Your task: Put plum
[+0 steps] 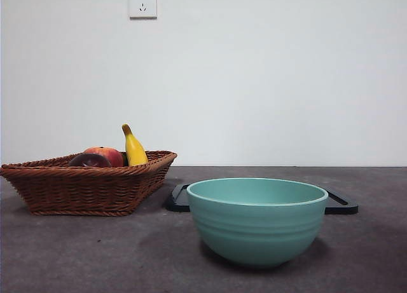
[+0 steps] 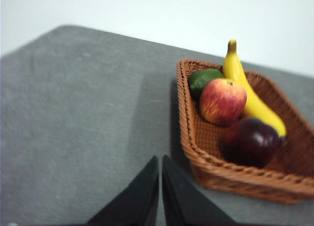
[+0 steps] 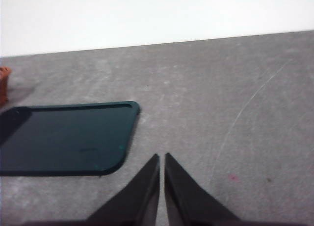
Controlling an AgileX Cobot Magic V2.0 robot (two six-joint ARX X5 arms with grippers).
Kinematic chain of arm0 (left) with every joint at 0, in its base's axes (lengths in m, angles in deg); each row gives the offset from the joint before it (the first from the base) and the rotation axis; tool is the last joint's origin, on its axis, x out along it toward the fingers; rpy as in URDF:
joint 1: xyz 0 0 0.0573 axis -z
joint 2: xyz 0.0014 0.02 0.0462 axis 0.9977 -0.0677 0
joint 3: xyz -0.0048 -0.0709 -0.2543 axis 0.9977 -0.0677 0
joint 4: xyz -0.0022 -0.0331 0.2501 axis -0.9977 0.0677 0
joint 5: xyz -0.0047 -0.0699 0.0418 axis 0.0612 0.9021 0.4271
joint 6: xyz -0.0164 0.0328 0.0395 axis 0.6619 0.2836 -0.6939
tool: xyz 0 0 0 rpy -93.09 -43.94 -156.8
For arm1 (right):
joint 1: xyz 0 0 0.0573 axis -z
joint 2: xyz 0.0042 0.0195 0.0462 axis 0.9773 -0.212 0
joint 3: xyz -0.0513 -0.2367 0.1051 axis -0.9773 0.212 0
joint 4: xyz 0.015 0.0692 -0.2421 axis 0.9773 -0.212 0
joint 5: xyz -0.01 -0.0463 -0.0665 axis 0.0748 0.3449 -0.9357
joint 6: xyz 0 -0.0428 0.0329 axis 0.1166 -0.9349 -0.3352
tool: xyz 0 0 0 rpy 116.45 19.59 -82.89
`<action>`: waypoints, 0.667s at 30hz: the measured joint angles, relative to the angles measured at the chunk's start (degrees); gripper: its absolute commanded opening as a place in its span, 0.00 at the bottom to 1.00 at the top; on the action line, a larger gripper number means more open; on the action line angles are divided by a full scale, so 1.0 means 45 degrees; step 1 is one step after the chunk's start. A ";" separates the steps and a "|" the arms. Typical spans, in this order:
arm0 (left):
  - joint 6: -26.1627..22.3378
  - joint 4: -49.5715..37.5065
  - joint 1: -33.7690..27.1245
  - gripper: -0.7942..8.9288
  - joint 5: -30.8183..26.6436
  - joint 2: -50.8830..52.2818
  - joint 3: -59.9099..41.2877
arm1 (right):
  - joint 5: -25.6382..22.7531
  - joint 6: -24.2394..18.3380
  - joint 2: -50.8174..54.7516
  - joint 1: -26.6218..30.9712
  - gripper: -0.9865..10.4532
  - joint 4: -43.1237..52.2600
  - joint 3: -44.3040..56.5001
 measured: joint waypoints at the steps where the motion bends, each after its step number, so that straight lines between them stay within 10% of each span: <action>1: 0.0340 0.0000 0.0000 0.09 0.0005 0.0000 0.0000 | 0.0005 0.0146 0.0000 0.0000 0.09 0.0000 0.0000; 20: 0.2171 0.2608 0.0000 0.09 0.0457 -0.0665 0.2735 | 0.0185 0.2331 -0.0024 0.0000 0.09 -0.1579 -0.2215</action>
